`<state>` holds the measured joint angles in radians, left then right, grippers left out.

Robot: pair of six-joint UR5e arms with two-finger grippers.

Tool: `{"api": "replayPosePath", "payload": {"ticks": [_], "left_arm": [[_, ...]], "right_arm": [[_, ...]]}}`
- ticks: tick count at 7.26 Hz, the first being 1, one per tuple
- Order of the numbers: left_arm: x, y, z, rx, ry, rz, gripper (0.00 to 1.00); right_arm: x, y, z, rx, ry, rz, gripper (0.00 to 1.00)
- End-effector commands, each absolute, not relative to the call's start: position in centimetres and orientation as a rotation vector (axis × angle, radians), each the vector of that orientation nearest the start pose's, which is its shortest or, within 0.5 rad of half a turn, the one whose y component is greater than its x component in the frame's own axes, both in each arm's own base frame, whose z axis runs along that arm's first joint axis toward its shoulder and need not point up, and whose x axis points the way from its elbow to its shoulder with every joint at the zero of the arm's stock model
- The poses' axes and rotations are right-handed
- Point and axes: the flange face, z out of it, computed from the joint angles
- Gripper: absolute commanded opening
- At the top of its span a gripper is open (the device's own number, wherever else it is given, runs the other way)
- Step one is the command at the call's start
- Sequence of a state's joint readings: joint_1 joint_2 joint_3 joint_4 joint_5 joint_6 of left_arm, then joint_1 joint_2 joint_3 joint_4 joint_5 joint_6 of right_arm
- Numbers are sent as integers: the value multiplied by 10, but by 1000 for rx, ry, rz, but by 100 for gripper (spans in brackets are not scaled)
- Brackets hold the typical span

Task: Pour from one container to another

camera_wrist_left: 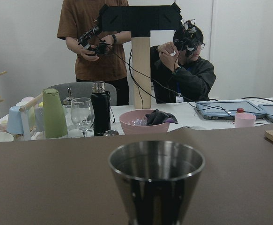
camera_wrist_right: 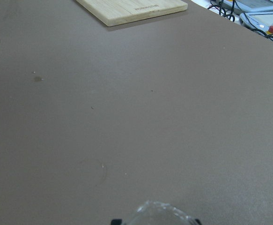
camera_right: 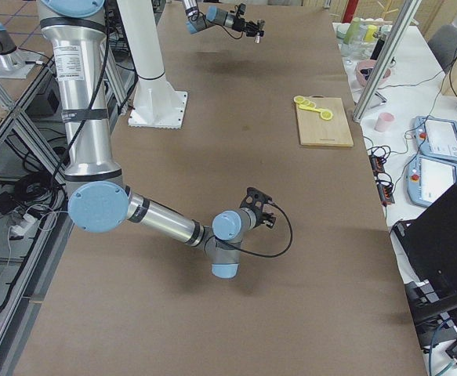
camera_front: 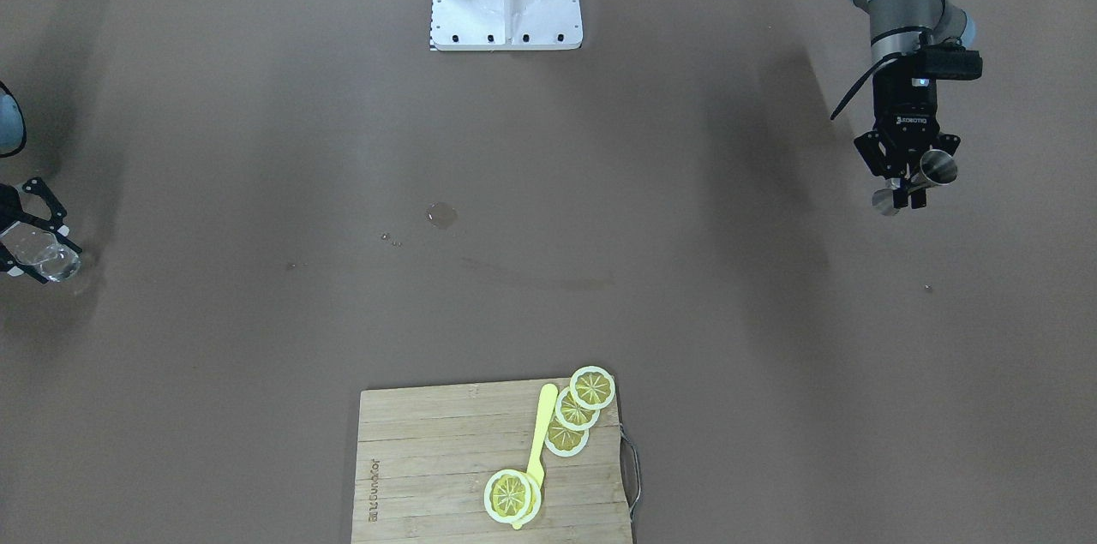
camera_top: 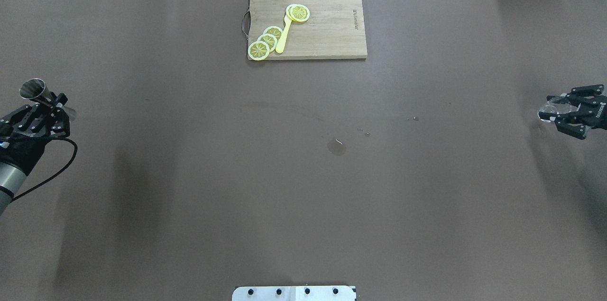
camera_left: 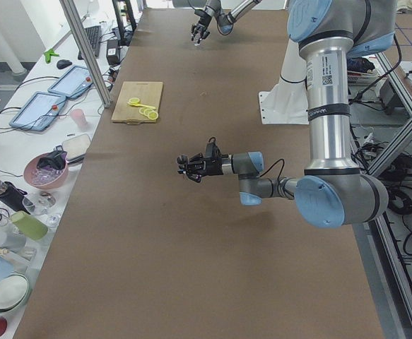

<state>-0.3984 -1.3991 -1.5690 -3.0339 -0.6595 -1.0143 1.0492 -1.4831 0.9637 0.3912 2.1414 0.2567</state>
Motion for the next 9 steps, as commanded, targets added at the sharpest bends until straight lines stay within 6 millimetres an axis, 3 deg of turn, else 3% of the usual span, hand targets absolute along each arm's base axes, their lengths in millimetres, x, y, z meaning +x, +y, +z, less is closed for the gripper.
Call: {"api": "replayPosePath", "payload": {"ticks": [1, 3, 6, 9], "left_arm": [[292, -347, 582, 1222, 676, -469, 0], [298, -339, 604, 1214, 660, -498, 0], [302, -331, 615, 1227, 647, -519, 0], [305, -330, 613, 1226, 647, -504, 0]], "right_arm": [[-175, -450, 692, 1125, -984, -630, 0], [-178, -448, 693, 1121, -987, -634, 0], [-179, -443, 699, 1128, -990, -640, 0], [-182, -442, 697, 1135, -992, -641, 2]]}}
